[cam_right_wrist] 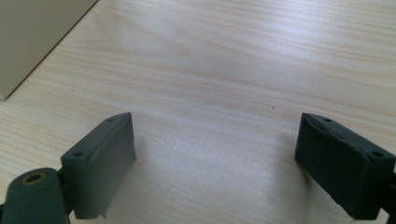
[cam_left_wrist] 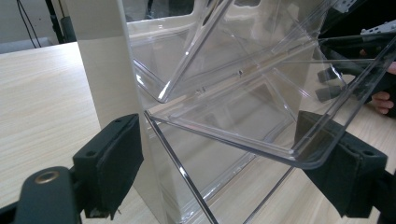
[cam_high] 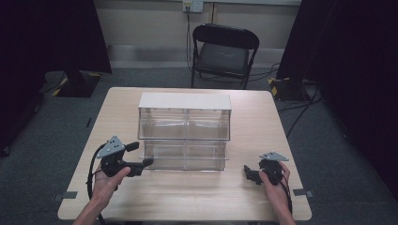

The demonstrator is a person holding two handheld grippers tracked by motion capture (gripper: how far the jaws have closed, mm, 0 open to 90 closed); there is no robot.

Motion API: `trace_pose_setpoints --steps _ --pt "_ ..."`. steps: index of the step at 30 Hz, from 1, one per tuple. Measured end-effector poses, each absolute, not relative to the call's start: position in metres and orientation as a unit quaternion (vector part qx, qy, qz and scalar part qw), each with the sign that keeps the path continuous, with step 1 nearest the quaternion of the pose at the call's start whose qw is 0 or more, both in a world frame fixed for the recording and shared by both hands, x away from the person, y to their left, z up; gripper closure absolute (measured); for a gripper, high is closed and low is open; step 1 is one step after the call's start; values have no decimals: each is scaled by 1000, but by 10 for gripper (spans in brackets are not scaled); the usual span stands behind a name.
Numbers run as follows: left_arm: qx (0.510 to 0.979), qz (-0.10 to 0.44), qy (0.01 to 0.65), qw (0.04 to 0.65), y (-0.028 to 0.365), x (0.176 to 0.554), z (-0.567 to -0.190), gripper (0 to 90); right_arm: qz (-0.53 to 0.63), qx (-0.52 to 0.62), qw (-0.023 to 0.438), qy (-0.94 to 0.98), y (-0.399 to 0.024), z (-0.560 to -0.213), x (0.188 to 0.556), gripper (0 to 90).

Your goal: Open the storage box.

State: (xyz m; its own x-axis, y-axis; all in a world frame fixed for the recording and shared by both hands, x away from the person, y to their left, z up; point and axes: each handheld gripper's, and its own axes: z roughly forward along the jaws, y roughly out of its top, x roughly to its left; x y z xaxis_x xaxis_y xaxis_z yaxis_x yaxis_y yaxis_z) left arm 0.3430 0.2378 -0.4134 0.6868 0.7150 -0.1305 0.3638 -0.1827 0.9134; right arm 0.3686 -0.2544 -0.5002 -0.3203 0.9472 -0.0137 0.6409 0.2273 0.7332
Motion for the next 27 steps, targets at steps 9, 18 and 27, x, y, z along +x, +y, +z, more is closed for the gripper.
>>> trace_pose_setpoints --steps 9,18,27 --pt "754 172 354 526 237 344 -411 155 321 532 238 746 -254 -500 369 114" --pt "753 175 355 526 235 344 -405 155 321 532 238 746 -254 -500 369 114" --pt "750 178 355 529 235 345 -405 154 321 532 238 746 -254 -500 369 114"
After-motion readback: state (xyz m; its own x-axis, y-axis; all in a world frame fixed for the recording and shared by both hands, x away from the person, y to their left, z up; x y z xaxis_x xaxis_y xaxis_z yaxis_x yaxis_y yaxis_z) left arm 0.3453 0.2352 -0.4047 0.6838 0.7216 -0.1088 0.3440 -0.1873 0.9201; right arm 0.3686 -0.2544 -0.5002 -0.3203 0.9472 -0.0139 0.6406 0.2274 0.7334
